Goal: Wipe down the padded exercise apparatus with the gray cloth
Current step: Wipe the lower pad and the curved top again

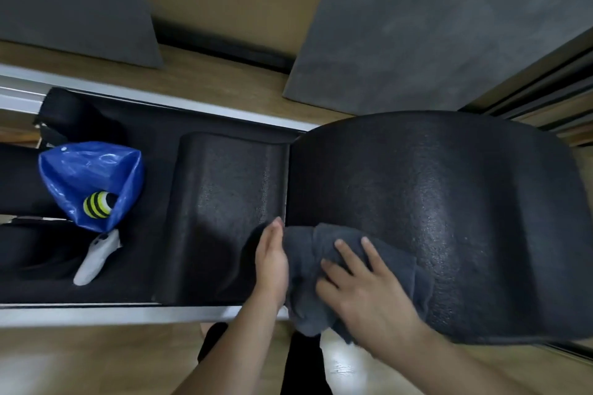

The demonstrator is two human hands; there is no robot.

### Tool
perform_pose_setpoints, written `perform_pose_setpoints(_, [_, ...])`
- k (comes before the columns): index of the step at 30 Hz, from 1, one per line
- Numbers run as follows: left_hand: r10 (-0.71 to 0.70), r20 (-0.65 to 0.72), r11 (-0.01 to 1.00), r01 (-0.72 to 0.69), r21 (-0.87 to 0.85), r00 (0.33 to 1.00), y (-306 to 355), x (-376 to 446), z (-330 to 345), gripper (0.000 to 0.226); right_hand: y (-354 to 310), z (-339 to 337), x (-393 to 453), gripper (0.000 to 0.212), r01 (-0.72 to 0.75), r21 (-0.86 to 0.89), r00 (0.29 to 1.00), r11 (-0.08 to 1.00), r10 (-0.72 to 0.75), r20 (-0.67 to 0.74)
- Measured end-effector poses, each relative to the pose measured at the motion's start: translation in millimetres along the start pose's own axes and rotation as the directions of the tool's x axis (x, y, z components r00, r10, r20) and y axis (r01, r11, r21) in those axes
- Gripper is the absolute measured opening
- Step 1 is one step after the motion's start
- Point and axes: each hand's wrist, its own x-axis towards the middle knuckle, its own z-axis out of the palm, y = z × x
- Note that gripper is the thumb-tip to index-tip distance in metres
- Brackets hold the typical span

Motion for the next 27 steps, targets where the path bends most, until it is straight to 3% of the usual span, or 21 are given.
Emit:
perform_pose_setpoints(5, [0.179,0.022,0.979,-0.180,0.093,0.984,7.9,-18.9,40.4,0.041,94.8,-45.9,63.1,0.041,-0.226,0.046,0.940,0.973,0.230,-0.252])
perform_pose_setpoints(9, [0.265,0.082,0.944,-0.276,0.180,0.961,4.2,-32.6,65.3,0.046,157.4,-81.9,90.5,0.043,-0.367,0.071,0.889,0.928,0.372,-0.266])
perform_pose_setpoints(12, [0.277,0.011,0.949,-0.275,0.157,0.961,-0.3,-32.1,77.6,0.044,144.3,-73.8,69.1,0.044,-0.268,-0.032,0.939,0.963,0.253,-0.234])
perform_pose_setpoints(14, [0.246,-0.047,0.969,-0.245,0.029,0.968,0.5,-28.2,81.5,0.044,116.0,-53.6,38.3,0.042,-0.162,-0.087,0.970,0.983,0.142,-0.198])
perform_pose_setpoints(18, [0.180,-0.043,0.978,-0.183,-0.099,0.983,1.9,-26.9,85.8,0.053,73.8,-4.1,-34.9,0.036,0.018,-0.061,0.955,0.998,-0.035,-0.295])
perform_pose_setpoints(23, [0.206,-0.071,0.969,-0.193,0.156,0.976,9.5,-30.3,92.1,0.042,96.8,12.4,-67.9,0.020,0.082,0.032,0.918,0.996,-0.063,-0.392])
perform_pose_setpoints(25, [0.340,-0.109,0.897,-0.288,0.335,0.934,15.2,-38.1,103.7,0.040,130.9,0.4,-52.3,0.029,0.022,0.087,0.894,0.996,0.019,-0.447])
perform_pose_setpoints(27, [0.530,-0.124,0.778,-0.423,0.464,0.839,19.7,-49.2,116.9,0.048,171.7,-13.2,-31.6,0.034,-0.053,0.135,0.849,0.989,0.116,-0.516])
